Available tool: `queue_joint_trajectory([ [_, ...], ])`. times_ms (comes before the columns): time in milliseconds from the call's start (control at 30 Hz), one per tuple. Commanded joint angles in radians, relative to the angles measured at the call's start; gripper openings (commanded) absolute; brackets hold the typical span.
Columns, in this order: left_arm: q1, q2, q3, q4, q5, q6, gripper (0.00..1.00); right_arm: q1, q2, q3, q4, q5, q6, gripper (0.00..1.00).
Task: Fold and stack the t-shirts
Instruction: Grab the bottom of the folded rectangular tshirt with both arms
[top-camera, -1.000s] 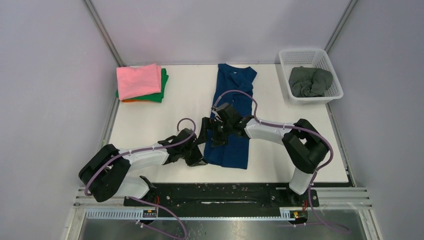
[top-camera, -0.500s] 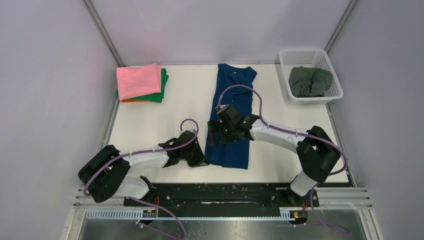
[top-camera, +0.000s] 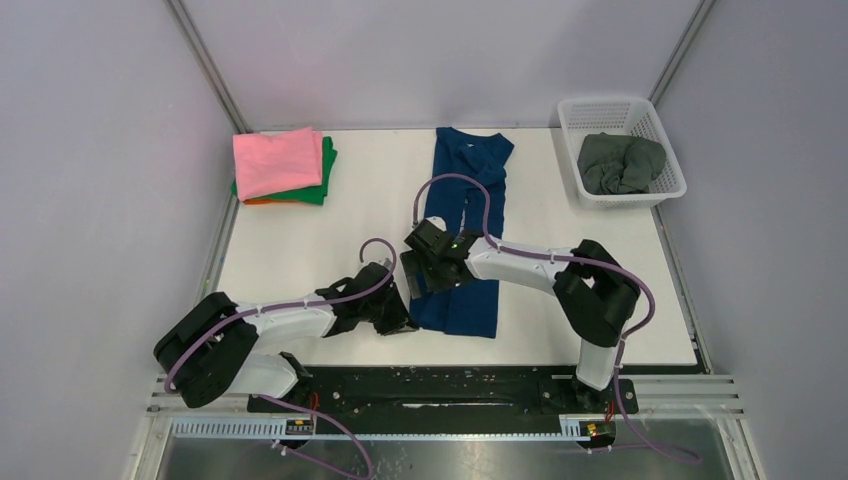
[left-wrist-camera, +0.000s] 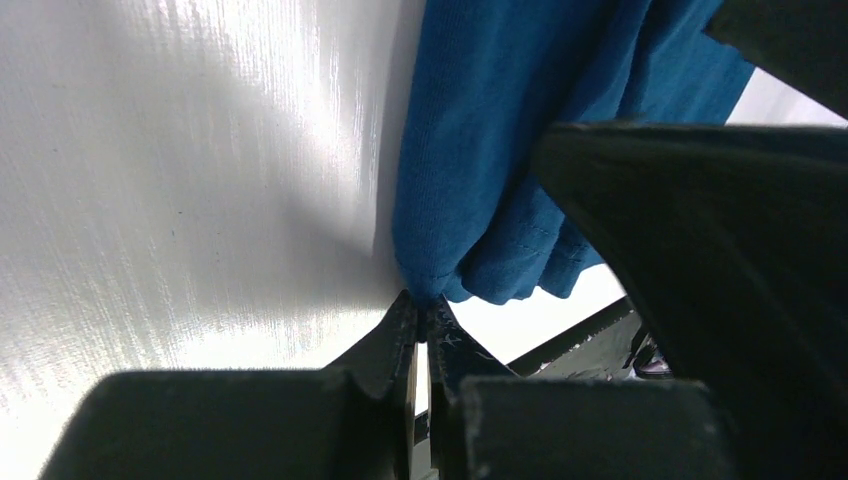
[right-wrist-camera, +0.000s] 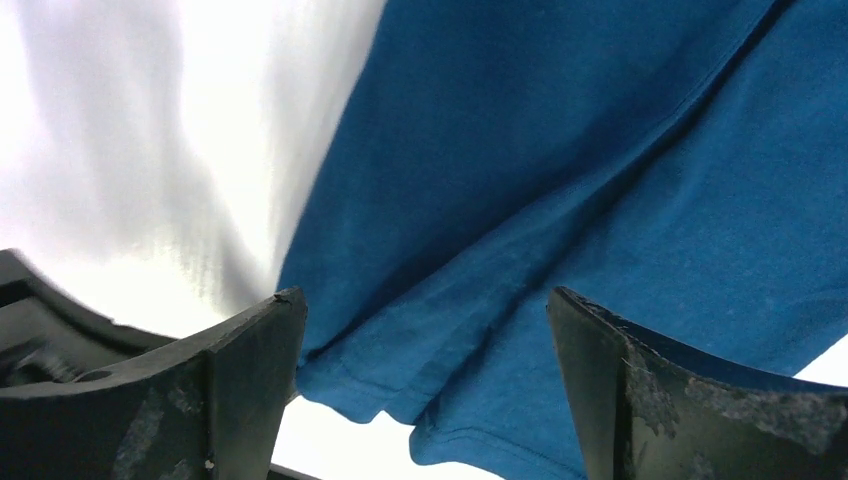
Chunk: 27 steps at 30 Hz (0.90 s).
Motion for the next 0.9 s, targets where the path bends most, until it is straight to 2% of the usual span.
queue_joint_trajectory([
  [0, -0.004, 0.001, -0.035, -0.051, -0.058, 0.030, 0.00, 0.025, 0.058, 0.070, -0.078, 0.098, -0.009, 0.98],
  [167, -0.003, -0.002, -0.043, -0.048, -0.057, 0.027, 0.00, 0.039, 0.091, 0.103, -0.149, 0.180, -0.012, 0.98],
  [400, -0.004, -0.019, -0.048, -0.048, -0.058, 0.027, 0.00, 0.041, 0.079, 0.071, -0.187, 0.198, -0.006, 0.98],
  [867, -0.005, -0.038, -0.057, -0.068, -0.057, 0.029, 0.00, 0.040, -0.257, -0.222, -0.241, 0.245, 0.078, 0.98],
])
